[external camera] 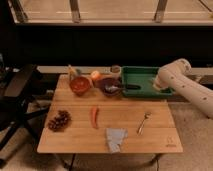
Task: Wipe tray with sponge
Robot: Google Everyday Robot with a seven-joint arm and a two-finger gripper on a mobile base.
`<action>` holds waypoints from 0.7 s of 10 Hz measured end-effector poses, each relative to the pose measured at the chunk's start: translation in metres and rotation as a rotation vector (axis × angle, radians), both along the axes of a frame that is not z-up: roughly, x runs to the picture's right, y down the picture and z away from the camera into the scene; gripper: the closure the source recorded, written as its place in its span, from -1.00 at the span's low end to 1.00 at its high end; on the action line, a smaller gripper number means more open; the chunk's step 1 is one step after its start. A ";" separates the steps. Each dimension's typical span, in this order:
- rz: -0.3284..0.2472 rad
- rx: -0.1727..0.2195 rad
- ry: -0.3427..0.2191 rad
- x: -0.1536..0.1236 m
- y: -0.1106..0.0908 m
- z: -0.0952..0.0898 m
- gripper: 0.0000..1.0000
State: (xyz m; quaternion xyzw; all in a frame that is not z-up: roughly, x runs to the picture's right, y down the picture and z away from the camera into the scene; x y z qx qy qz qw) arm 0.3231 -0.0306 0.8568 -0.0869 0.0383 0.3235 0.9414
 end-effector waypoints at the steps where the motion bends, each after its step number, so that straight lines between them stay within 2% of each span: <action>1: -0.001 0.006 -0.054 -0.004 -0.012 0.012 1.00; 4: -0.003 0.022 -0.141 -0.009 -0.027 0.030 1.00; 7: -0.007 0.012 -0.136 -0.005 -0.027 0.032 1.00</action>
